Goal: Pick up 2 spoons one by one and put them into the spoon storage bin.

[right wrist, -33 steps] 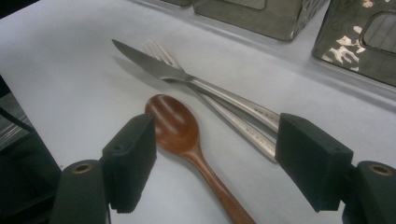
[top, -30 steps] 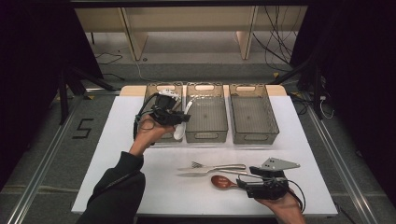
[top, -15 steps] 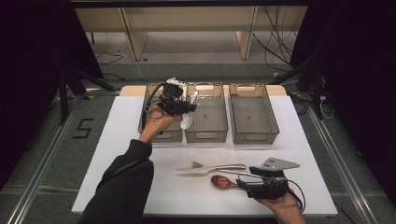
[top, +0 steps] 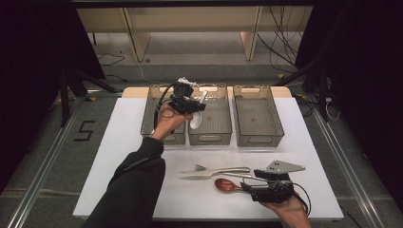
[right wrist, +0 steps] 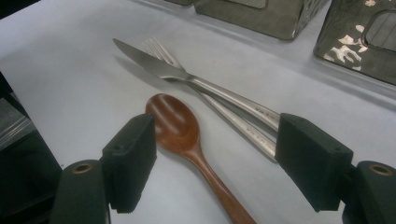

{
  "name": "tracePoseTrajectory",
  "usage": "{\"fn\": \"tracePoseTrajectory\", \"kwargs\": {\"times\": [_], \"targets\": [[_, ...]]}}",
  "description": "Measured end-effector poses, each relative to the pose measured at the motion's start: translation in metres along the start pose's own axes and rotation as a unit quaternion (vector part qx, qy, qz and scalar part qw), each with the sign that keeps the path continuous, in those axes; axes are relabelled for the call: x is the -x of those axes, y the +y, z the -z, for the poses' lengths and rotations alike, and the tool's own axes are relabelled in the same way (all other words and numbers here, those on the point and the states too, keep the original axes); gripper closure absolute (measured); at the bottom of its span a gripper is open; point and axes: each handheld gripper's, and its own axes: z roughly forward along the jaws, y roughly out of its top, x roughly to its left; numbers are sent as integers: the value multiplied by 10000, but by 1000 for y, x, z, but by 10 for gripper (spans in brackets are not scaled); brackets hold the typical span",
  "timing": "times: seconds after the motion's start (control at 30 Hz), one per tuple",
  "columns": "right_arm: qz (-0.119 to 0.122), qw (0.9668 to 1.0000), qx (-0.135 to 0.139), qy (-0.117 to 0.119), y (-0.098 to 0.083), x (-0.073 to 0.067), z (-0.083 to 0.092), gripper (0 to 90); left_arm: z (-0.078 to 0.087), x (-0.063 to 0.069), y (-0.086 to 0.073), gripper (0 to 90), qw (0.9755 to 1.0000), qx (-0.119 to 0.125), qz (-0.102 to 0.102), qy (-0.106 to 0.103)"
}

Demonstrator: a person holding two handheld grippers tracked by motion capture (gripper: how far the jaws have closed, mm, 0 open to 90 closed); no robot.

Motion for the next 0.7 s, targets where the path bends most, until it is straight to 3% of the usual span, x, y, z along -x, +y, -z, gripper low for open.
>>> {"fn": "tracePoseTrajectory", "kwargs": {"times": [0.7], "targets": [[-2, 10000, -6, 21, 0, 0, 0, 299, -22, -5, -14, 738, 9998, -27, 159, 116]]}}
